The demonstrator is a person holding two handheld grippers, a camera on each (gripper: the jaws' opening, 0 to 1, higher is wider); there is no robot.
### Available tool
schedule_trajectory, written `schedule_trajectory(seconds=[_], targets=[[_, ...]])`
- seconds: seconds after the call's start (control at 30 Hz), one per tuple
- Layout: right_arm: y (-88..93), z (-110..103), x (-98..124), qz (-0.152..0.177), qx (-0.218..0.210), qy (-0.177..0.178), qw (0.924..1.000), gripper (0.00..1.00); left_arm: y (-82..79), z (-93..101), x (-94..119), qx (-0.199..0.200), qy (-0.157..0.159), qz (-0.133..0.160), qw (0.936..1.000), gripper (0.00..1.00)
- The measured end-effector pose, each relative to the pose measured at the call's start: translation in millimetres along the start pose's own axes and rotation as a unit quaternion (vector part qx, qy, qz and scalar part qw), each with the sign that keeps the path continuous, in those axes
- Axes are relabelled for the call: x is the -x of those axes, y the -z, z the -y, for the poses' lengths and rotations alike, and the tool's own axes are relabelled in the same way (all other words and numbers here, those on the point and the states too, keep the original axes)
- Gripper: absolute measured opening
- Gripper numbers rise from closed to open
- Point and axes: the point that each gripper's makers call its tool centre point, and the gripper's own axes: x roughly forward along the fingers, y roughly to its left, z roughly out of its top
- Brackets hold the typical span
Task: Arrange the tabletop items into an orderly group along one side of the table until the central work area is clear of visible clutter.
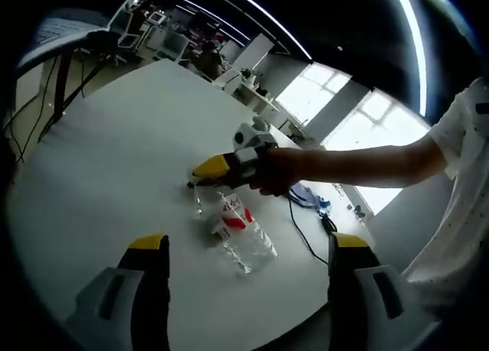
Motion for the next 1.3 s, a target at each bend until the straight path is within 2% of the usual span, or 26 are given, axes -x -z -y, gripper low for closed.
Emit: schedule_trajectory(seconds=[0.27, 0.53, 1.03, 1.3], targets=[[6.0, -21.0, 6.9, 0.012, 0.044, 0.003, 0.9989, 0.19, 0.3, -4.2, -20.1, -0.007, 0.010, -0.008, 0.9999, 0.86], [3.7, -29.4, 12.8, 0.023, 0.076, 0.003, 0.9968, 0.19, 1.3, -9.1, -45.6, -0.003, 0.026, -0.012, 0.9996, 0.85], [2.4, -35.1, 21.0, 0.034, 0.100, 0.002, 0.9945, 0.19, 7.0, -11.4, -86.6, 0.017, 0.064, -0.015, 0.9977, 0.79], [3.3, -41.4, 25.9, 0.036, 0.113, 0.003, 0.9929, 0.19, 13.1, -7.4, -97.9, 0.023, 0.082, -0.027, 0.9960, 0.68]])
